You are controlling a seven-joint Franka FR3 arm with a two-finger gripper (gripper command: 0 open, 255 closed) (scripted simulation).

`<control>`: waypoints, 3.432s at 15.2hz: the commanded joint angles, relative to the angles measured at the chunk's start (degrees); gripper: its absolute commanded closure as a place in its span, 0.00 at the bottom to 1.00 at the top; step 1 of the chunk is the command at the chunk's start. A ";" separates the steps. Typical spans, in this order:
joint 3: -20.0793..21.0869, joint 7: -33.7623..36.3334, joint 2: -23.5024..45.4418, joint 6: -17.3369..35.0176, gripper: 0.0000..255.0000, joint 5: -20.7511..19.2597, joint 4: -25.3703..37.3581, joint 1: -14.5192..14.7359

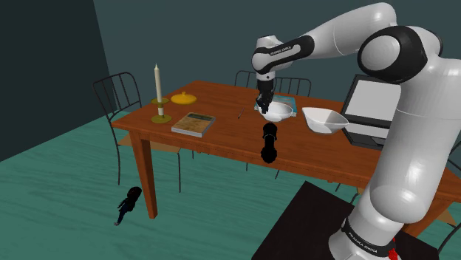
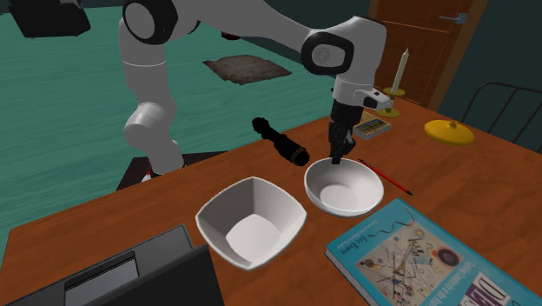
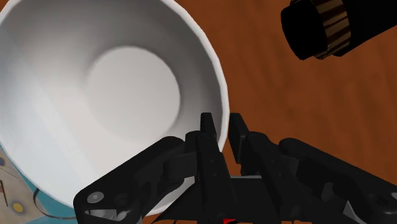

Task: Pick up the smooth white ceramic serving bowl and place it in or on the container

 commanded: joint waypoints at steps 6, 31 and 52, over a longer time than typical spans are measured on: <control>0.00 0.00 0.00 0.01 1.00 0.00 -0.02 0.00; -0.13 -2.61 0.22 -19.15 1.00 0.41 19.53 -0.09; -5.05 -12.94 -25.96 -22.46 1.00 -8.18 -0.38 -5.20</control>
